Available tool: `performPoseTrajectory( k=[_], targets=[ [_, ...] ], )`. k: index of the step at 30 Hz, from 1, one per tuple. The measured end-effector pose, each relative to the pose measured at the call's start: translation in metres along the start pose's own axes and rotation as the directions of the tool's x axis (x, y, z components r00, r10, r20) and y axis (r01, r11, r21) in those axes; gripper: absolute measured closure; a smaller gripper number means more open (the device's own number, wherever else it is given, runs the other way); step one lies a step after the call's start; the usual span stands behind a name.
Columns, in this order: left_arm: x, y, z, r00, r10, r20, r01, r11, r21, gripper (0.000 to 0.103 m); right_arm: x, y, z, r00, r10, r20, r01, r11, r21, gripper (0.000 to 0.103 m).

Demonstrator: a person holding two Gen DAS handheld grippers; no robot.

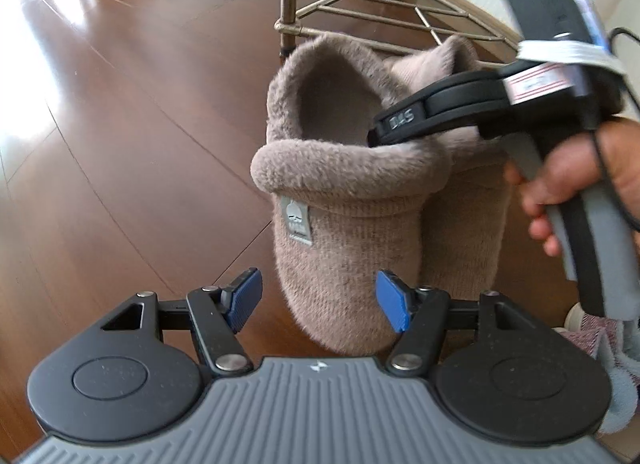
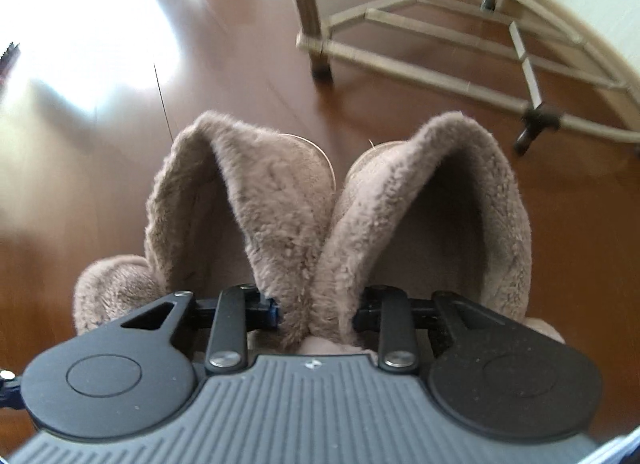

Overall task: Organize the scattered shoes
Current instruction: 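Lift the brown slipper pair up toward the rack with the right tool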

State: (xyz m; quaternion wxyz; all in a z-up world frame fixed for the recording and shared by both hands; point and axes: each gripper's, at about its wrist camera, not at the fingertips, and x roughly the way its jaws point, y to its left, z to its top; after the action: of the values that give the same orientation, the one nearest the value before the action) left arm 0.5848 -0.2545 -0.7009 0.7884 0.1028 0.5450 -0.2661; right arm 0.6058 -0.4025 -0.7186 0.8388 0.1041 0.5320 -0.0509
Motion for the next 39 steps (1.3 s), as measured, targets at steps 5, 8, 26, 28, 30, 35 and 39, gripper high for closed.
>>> performPoseTrajectory(
  k=[5, 8, 26, 28, 30, 35, 39],
  targets=[
    [-0.018, -0.012, 0.014, 1.0, -0.005, 0.018, 0.005, 1.0, 0.001, 0.038, -0.039, -0.021, 0.019, 0.997, -0.01, 0.074, 0.01, 1.0, 0.0, 0.077],
    [-0.037, -0.022, 0.026, 0.999, -0.008, 0.035, 0.008, 1.0, -0.003, 0.038, -0.069, -0.035, 0.038, 0.994, -0.014, 0.109, 0.012, 1.0, 0.025, 0.077],
    [-0.219, -0.149, 0.139, 0.969, -0.047, 0.241, 0.037, 0.998, 0.047, 0.038, -0.303, -0.107, 0.161, 0.967, 0.018, 0.254, -0.059, 0.986, 0.156, 0.077],
    [-0.236, -0.158, 0.153, 0.964, -0.041, 0.264, 0.032, 0.999, 0.038, 0.038, -0.326, -0.115, 0.179, 0.962, 0.024, 0.271, -0.071, 0.984, 0.162, 0.077],
    [-0.249, -0.163, 0.169, 0.958, -0.032, 0.286, 0.022, 0.999, 0.041, 0.038, -0.342, -0.122, 0.199, 0.959, 0.027, 0.281, -0.076, 0.983, 0.168, 0.077],
    [-0.265, -0.168, 0.214, 0.943, -0.021, 0.333, 0.001, 0.998, 0.059, 0.038, -0.373, -0.137, 0.245, 0.951, 0.011, 0.31, -0.07, 0.981, 0.179, 0.077],
    [-0.274, -0.172, 0.255, 0.927, -0.003, 0.376, -0.034, 0.995, 0.091, 0.038, -0.375, -0.157, 0.285, 0.945, 0.021, 0.326, -0.081, 0.981, 0.174, 0.077]
  ],
)
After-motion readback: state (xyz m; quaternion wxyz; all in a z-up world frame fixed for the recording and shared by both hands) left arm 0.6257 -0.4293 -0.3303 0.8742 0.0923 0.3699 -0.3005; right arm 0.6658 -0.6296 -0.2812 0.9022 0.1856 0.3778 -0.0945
